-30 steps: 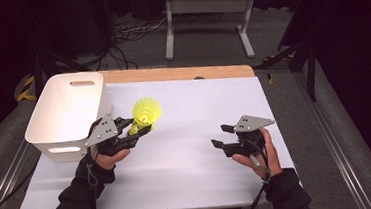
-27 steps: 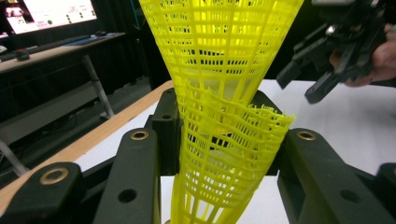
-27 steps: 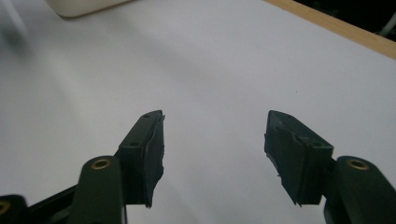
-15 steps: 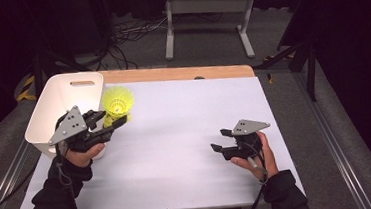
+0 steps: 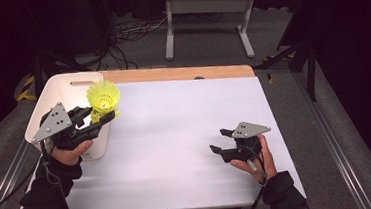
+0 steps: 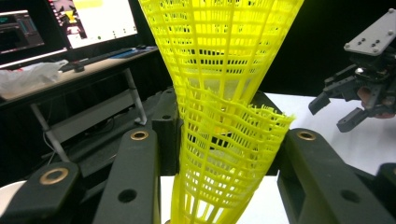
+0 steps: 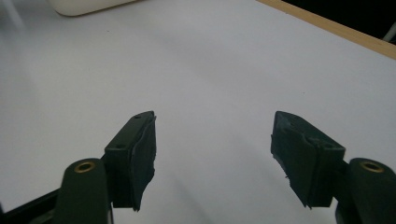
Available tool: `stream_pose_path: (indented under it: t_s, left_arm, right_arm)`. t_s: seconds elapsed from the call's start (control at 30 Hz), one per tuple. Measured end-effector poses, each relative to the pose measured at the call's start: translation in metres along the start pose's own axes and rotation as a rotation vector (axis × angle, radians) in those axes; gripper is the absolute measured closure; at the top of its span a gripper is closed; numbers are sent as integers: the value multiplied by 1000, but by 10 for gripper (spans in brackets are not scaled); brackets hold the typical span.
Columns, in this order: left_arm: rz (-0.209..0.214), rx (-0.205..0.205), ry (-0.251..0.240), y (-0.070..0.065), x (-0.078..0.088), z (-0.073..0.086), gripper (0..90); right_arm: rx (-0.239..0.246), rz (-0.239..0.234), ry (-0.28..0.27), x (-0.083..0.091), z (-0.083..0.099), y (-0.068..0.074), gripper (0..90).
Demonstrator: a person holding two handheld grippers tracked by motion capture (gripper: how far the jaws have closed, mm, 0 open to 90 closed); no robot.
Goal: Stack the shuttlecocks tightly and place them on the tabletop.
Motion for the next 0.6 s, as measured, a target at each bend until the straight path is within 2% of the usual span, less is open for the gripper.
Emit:
stream_pose_path:
  t_s: [0.23,0.33,0.6]
  left_arm:
    - [-21,4,3,9,6,-2,619]
    - [-37,5,6,17,11,-1,620]
    - [-88,0,20,34,26,-1,620]
  right_arm:
    - [10,-3,1,-2,0,2,314]
    - [21,1,-14,-1,-2,2,304]
    - [27,-6,-6,-3,-1,1,293]
Point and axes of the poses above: each handheld gripper's, and its own axes: x roughly backward along the jaws, z roughly out of its underside, y roughly to its left, the point moved 5 cm from there along -x, roughly forward along the jaws, and after that the axes turned 4 degrees about y, right-handed, at the moved point
